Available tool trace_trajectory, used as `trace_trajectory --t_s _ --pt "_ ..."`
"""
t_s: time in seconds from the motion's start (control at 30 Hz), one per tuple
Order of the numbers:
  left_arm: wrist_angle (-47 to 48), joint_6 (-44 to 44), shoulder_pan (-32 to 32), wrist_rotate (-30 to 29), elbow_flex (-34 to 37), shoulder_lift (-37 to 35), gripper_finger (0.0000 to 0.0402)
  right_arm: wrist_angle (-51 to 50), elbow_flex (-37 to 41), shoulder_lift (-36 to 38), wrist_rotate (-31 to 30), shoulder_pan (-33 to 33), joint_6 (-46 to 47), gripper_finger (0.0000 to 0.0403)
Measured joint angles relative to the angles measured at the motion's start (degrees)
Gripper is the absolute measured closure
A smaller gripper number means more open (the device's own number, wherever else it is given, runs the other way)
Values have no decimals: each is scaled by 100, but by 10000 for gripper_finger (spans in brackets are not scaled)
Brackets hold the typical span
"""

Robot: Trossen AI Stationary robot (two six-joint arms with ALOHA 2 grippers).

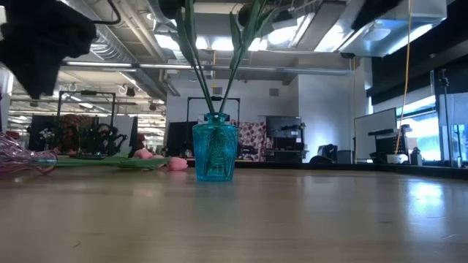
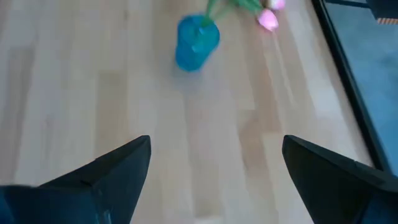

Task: Sort flowers into vase by color
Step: Adjust the pink vase

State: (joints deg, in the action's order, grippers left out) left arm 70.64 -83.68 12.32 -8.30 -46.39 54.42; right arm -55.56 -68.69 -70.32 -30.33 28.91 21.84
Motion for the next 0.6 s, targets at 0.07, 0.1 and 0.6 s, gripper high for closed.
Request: trace_trajectory --t_s 0.07,0.1,0.6 --pt "231 -261 135 103 -106 211 280 -362 0 156 -3 0 -4 40" --pt "278 -362 203 154 -156 310 280 -539 0 264 -9 -1 -6 40" --pt "201 -499 294 798 -446 1522 212 -1203 26 1581 -315 -7 -126 40"
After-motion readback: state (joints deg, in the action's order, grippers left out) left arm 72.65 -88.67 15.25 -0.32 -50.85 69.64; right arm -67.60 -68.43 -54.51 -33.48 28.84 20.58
